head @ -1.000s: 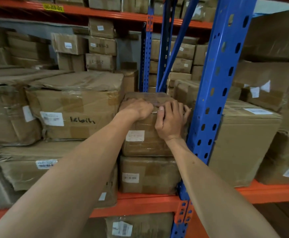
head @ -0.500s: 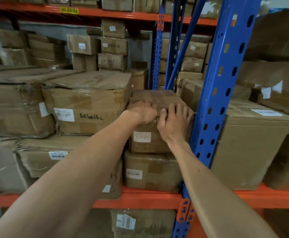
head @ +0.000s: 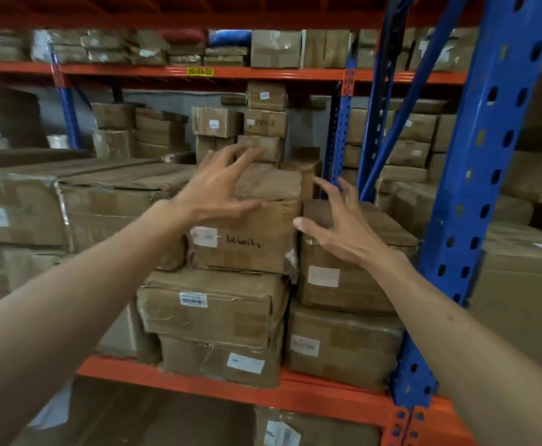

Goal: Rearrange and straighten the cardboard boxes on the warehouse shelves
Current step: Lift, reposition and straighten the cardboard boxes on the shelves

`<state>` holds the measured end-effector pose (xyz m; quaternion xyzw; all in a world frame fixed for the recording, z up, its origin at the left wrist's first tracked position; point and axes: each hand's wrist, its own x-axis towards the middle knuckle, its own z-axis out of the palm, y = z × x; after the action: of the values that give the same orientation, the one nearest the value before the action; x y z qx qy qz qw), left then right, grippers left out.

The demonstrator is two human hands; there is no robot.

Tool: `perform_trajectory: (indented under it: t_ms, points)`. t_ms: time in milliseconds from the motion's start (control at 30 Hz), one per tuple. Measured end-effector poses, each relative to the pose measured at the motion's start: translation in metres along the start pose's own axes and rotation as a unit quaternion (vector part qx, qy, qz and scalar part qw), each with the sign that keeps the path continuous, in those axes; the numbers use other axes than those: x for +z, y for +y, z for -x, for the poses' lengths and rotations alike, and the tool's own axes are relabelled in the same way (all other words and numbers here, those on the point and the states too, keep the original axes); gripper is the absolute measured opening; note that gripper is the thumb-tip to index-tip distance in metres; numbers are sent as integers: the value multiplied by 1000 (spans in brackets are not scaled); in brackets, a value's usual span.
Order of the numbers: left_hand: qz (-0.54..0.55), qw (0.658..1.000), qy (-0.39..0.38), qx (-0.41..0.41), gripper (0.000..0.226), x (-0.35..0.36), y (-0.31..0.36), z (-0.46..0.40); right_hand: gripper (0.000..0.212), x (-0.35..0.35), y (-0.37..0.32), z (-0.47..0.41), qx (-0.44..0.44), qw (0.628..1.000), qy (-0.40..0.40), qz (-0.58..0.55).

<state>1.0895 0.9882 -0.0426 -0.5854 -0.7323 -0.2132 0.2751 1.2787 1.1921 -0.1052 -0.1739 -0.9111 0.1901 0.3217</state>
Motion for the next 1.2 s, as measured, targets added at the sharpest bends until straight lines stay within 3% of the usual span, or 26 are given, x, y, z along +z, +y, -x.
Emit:
perform_trajectory:
  t_ms: [100,167,267,400,467,600,733,900,1000,1100,1200]
  points:
    - [-74,974,-178,-116,120,-13,-53,8,103,13,-35,-26,4,997,-70,20]
    - [-144,956,-224,-120,118,-7,-65,11,111,25,-48,-39,46,994,-97,19]
    - [-170,964,-184,-92,101,3,-61,10,83,40,-53,-43,70,996,-28,-47]
    - [-70,988,-120,-71,51,2,-52,20,33,53,-57,-28,42,987,117,-101]
    - [-50,993,-85,-63,37,1,-40,27,22,57,-65,-22,44,979,177,-95]
    - [-53,997,-32,-46,33,-2,-29,35,20,54,-81,-15,60,973,212,-63]
    - [-81,996,9,24,36,-1,-38,40,16,46,-81,-2,40,971,225,-65]
    - [-78,995,17,55,39,-3,-41,45,14,45,-77,7,18,971,227,-80]
    - [-99,994,1,47,39,-7,-38,45,22,34,-74,15,18,983,160,-92]
    - [-101,994,21,36,48,-6,-21,46,58,3,-58,33,36,991,40,-125]
    - [-93,993,45,61,77,13,16,45,67,-33,-28,49,94,995,25,21]
